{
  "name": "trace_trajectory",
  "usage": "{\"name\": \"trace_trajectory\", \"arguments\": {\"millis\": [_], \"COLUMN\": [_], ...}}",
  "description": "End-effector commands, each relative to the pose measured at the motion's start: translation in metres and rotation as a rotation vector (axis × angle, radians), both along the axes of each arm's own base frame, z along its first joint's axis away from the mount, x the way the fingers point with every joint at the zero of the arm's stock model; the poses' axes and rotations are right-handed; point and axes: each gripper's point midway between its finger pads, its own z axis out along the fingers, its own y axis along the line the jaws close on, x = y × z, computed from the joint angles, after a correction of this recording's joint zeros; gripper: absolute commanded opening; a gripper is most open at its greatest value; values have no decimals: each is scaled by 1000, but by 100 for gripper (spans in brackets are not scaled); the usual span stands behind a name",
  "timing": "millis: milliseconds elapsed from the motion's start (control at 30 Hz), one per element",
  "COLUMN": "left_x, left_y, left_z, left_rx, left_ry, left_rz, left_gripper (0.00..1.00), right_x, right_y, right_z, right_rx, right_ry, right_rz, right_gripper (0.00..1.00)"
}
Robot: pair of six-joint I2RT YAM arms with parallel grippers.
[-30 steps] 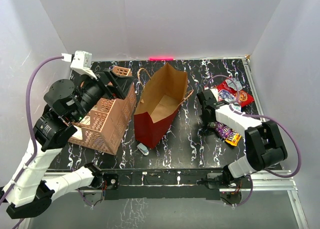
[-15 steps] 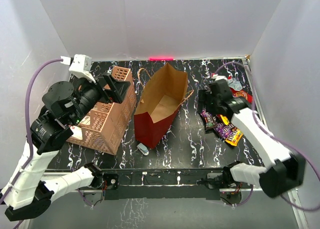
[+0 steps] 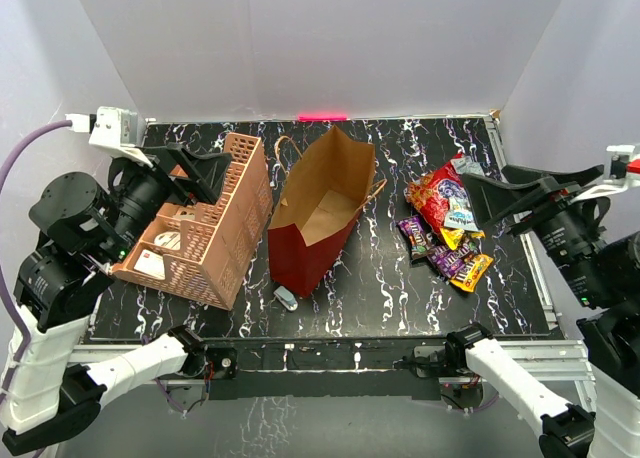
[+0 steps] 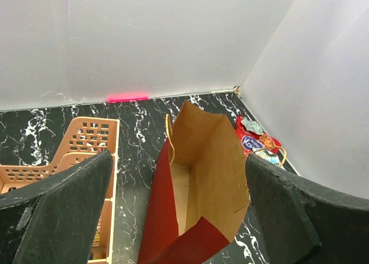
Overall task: Take the snacks out of the paper bag
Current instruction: Reset both arms
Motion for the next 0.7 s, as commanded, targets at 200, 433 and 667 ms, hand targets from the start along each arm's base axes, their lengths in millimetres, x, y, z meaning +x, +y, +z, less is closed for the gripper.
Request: {"name": "trace_trajectory", "arguments": {"millis": [200,433,667], "left_x": [-3,-1,-3], "left_y": [8,6,6], "left_z": [19,16,11], "left_rx": [-21,-17,-42], "left_ry": [-59,-49,-41], "left_rz": [16,19,14], "left_gripper": [97,97,97], "right_x": [-8,5,6], "right_y": [-16,-18,-18], "right_z": [24,16,23], "right_rx": [41,31,32], "right_ry": [-35,4,-17], "right_rz": [-69,-105,-108], "right_gripper": [98,98,98]}}
